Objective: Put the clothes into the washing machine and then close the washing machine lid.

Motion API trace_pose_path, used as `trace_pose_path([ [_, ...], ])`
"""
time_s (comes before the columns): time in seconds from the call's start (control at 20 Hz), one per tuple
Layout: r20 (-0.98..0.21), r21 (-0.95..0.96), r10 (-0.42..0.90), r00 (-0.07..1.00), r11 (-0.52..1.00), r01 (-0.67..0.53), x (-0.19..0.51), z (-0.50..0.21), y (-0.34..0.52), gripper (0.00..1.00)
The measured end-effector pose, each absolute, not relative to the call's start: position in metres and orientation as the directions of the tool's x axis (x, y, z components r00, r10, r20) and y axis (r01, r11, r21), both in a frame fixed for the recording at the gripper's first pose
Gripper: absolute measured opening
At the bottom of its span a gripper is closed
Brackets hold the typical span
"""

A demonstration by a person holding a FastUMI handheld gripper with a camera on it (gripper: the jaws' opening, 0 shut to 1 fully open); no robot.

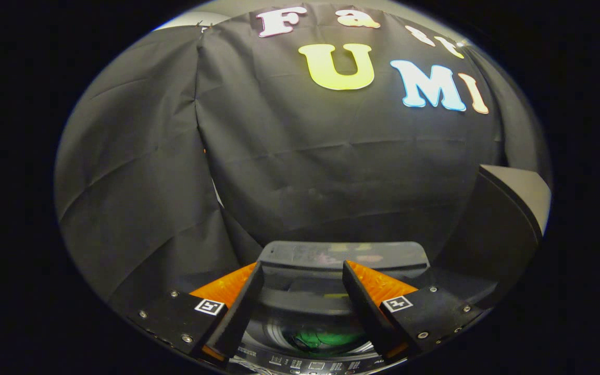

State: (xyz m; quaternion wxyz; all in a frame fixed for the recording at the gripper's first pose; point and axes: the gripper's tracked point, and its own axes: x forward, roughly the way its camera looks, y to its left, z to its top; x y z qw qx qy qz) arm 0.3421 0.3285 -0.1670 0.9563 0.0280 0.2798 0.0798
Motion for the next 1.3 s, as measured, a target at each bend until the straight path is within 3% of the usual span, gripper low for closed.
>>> trace_pose_path([
  [0.2, -0.589, 0.096, 0.181, 0.788, 0.983, -0.155, 0.309, -0.213, 0.328, 0.95],
  [0.5, -0.581, 0.063, 0.205, 0.788, 0.976, -0.207, 0.289, -0.218, 0.331, 0.95],
  [0.85, -0.426, 0.036, 0.236, 0.874, 0.969, -0.244, 0.275, -0.139, 0.319, 0.96],
  [1.3, -0.199, -0.038, 0.209, 0.957, 0.975, -0.221, 0.236, -0.033, 0.228, 0.96],
])
